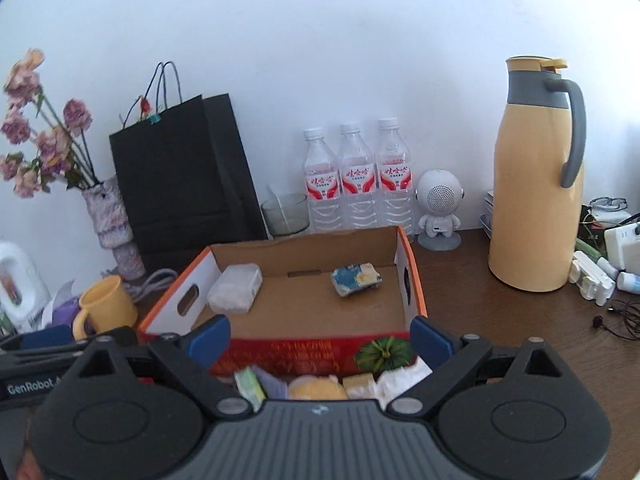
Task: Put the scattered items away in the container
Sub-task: 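Grasp the white bottle cap with the left gripper while the right grasps the clear bag, then carry the cap and clear bag into the cardboard box and release both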
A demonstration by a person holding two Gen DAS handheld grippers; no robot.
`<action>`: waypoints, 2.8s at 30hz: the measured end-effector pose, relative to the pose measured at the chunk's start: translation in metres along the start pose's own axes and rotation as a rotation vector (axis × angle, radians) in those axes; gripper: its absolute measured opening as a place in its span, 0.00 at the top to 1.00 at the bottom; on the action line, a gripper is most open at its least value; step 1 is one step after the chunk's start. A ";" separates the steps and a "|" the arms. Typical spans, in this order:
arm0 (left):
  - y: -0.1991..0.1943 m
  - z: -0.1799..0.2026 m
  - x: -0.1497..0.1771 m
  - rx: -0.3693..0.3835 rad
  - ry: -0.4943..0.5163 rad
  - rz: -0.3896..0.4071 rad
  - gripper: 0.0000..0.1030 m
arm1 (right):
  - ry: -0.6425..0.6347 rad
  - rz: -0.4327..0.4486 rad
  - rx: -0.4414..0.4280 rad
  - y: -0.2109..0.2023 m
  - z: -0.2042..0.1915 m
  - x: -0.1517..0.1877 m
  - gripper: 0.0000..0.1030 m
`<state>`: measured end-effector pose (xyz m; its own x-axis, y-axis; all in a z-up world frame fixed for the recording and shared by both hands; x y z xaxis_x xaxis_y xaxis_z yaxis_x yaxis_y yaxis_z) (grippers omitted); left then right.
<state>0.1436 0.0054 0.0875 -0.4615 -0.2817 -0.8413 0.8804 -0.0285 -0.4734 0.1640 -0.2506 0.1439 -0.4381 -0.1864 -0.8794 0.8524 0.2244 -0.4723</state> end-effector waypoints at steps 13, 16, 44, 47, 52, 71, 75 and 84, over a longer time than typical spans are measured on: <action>-0.094 -0.046 0.143 0.038 0.073 -0.136 0.00 | -0.049 -0.092 0.021 -0.089 -0.028 0.138 0.01; -0.091 -0.045 0.150 0.072 0.105 -0.178 0.00 | -0.058 -0.133 0.013 -0.094 -0.028 0.152 0.01; 0.122 0.017 0.066 0.226 0.007 -0.359 0.60 | -0.028 -0.167 -0.112 0.017 -0.037 0.117 0.44; 0.114 0.014 0.062 0.225 -0.011 -0.320 0.60 | -0.017 -0.168 -0.119 0.018 -0.037 0.120 0.50; 0.065 0.015 0.049 0.249 0.004 -0.232 0.60 | -0.021 -0.127 -0.099 0.002 -0.035 0.112 0.54; -0.138 -0.016 0.126 0.085 0.028 0.047 0.60 | -0.110 0.002 -0.134 -0.128 -0.092 0.128 0.54; -0.159 -0.015 0.140 0.095 0.058 0.051 0.60 | -0.105 0.012 -0.138 -0.148 -0.100 0.140 0.54; -0.136 -0.010 0.092 0.135 0.003 0.053 0.60 | -0.126 0.026 -0.122 -0.129 -0.090 0.100 0.53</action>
<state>-0.0194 -0.0067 0.0713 -0.4138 -0.2836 -0.8651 0.9103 -0.1424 -0.3887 -0.0154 -0.2120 0.1113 -0.3700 -0.2959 -0.8806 0.8186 0.3443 -0.4597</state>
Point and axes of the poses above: each gripper's, at about its wrist camera, not at the fingertips, and y roughly the way its jaws point, z to its right, x to its underside, the point moved 6 cm from there along y, roughly the way its jaws point, and after that the axes turned 13 degrees about -y, right-handed, at the moved point
